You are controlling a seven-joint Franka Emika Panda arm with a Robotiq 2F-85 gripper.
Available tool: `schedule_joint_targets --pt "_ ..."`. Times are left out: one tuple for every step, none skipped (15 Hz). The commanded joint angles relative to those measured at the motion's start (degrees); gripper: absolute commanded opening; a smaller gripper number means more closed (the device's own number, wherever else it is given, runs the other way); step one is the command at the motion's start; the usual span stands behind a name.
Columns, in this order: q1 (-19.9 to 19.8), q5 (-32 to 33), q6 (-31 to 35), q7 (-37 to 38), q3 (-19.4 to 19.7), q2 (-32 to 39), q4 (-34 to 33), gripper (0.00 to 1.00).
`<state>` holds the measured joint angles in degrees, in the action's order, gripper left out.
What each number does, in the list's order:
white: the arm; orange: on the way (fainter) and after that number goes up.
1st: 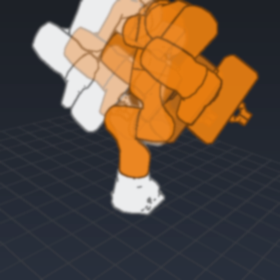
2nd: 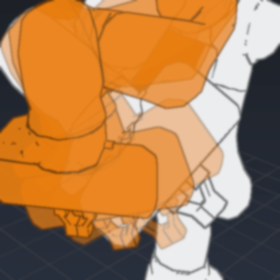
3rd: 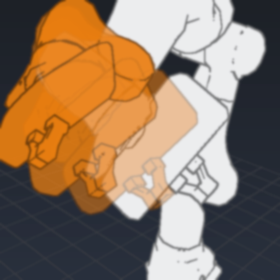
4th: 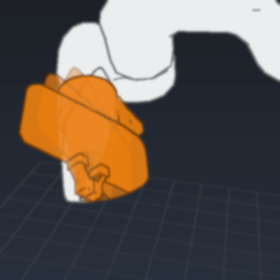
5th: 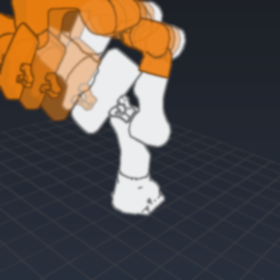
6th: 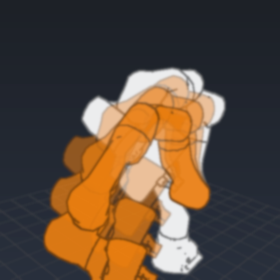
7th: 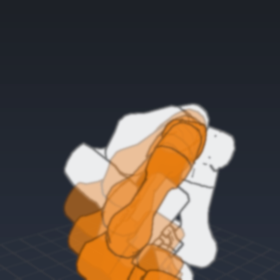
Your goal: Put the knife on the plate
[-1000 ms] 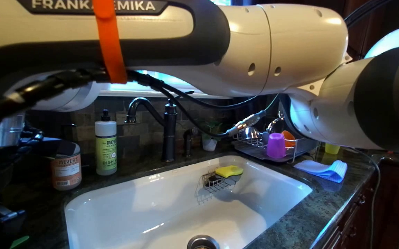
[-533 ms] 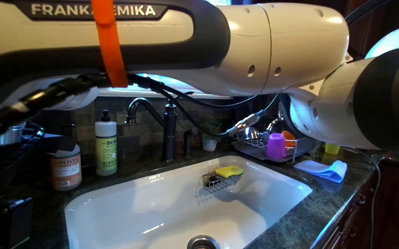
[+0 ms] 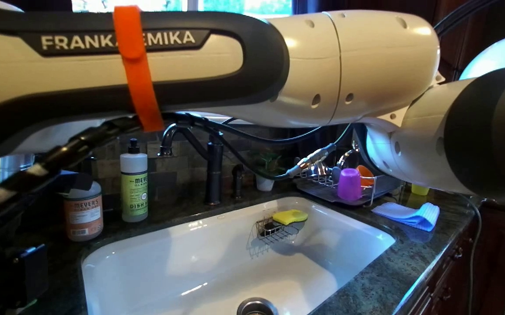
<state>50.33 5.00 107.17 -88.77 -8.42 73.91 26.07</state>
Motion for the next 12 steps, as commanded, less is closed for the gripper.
schedule_joint_targets --pt "-0.1 -0.1 -0.1 0.0 0.1 -0.1 0.0 1.00" --pt "0.1 0.2 1.3 1.1 0.5 0.3 -0.1 1.00" --pt "0.3 0.8 2.4 3.2 1.4 0.8 -0.3 1.00" --pt "0.4 0.9 4.0 4.5 1.7 1.3 -0.7 1.00" --pt "0.6 1.4 5.7 6.0 2.4 1.6 -0.9 1.00" --pt "0.6 1.7 7.4 6.8 2.8 1.9 -1.0 1.00" --pt "0.9 2.5 9.0 7.7 3.6 2.1 -1.1 1.00" --pt "1.0 2.9 10.4 8.1 3.9 2.3 -1.0 1.00" --pt "1.0 2.9 11.2 8.2 3.8 2.5 -0.8 0.97" --pt "1.0 2.5 11.9 8.0 3.3 2.7 -0.7 0.96" --pt "1.0 2.0 11.9 7.3 2.6 2.6 -0.4 0.93" --pt "1.0 1.7 12.0 6.9 2.2 2.7 -0.5 0.90"
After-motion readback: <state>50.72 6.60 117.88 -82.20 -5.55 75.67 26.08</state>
